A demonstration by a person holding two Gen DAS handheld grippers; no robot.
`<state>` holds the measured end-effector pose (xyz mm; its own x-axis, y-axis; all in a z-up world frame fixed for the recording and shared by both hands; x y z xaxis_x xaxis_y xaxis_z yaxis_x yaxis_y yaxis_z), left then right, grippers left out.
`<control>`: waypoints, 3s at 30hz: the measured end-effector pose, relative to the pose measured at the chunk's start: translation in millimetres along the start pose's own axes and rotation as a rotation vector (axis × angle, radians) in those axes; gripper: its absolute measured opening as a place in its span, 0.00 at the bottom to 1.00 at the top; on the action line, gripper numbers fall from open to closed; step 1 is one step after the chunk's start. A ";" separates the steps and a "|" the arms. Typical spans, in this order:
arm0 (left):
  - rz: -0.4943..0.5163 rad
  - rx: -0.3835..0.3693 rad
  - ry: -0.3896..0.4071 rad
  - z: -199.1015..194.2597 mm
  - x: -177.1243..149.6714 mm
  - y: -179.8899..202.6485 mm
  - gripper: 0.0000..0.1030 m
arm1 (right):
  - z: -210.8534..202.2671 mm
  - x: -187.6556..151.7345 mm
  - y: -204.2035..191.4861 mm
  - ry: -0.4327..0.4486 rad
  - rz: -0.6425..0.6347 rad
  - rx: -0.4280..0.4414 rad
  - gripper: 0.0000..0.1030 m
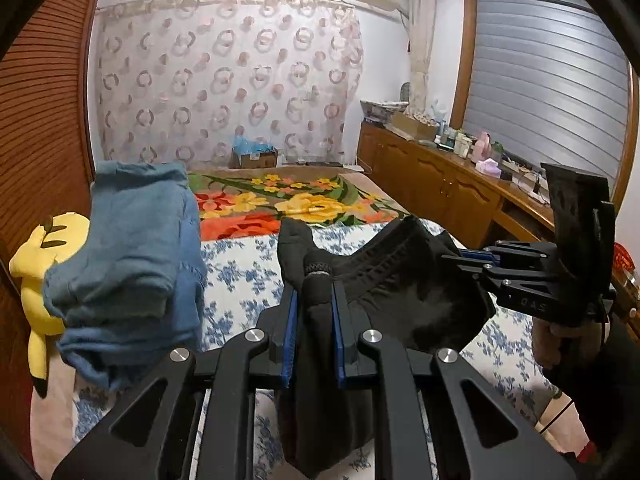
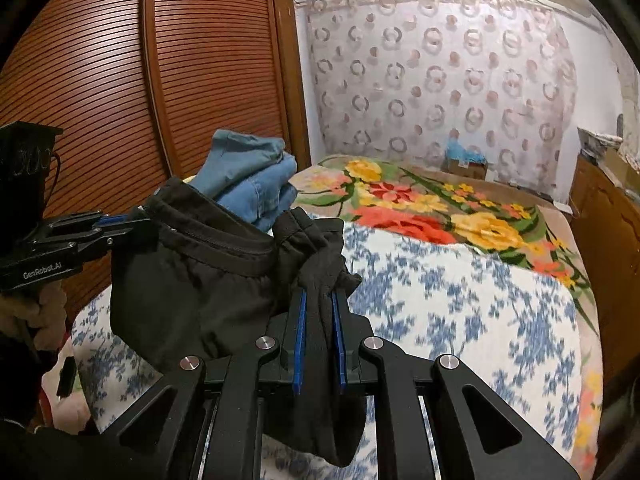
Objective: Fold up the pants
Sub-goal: 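Lift the folded T-shirt with the right tool and carry it toward the jeans stack, then lower the T-shirt onto the folded blue jeans stack with the right tool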
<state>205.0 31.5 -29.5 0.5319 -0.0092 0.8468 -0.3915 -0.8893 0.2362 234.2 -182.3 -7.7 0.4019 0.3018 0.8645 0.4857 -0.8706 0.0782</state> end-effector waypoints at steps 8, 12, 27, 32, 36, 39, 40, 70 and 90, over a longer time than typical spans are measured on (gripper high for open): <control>-0.013 0.038 0.041 -16.2 23.5 -22.6 0.16 | 24.7 41.7 -7.2 0.029 -0.036 0.030 0.12; -0.019 0.071 0.065 -26.4 34.8 -39.5 0.16 | 41.2 65.2 -11.4 0.051 -0.056 0.052 0.12; -0.063 0.180 0.155 -48.8 69.5 -102.3 0.16 | 105.9 134.6 -35.0 0.150 -0.144 0.089 0.12; -0.104 0.200 0.168 -45.9 63.8 -117.7 0.16 | 124.5 152.8 -48.0 0.180 -0.181 0.092 0.12; -0.147 0.210 0.178 -45.8 56.9 -124.4 0.16 | 144.4 160.9 -60.5 0.186 -0.218 0.106 0.12; -0.170 0.224 0.178 -45.1 51.0 -127.9 0.16 | 162.7 167.0 -71.5 0.186 -0.246 0.123 0.11; -0.175 0.233 0.176 -44.8 48.6 -129.4 0.16 | 168.9 169.1 -74.7 0.185 -0.255 0.128 0.10; -0.276 0.379 0.144 -49.4 17.4 -156.0 0.48 | 274.7 201.5 -118.3 0.095 -0.319 0.246 0.33; -0.254 0.364 -0.009 -5.7 10.4 -162.7 0.50 | 277.3 184.4 -80.4 -0.030 -0.256 0.308 0.35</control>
<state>270.0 178.7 -56.4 0.5843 0.2280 0.7789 0.0416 -0.9669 0.2519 484.5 51.1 7.7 0.2581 0.5088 0.8213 0.7810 -0.6103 0.1326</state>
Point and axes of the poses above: each gripper's, at about its wrist camera, not at the fingertips, and z roughly the way its jaws point, y to its right, x to its top, the point moved 5 cm from there along z, roughly the way its jaws point, and after that the axes turned 13 degrees about -x, right-handed, at the moved point
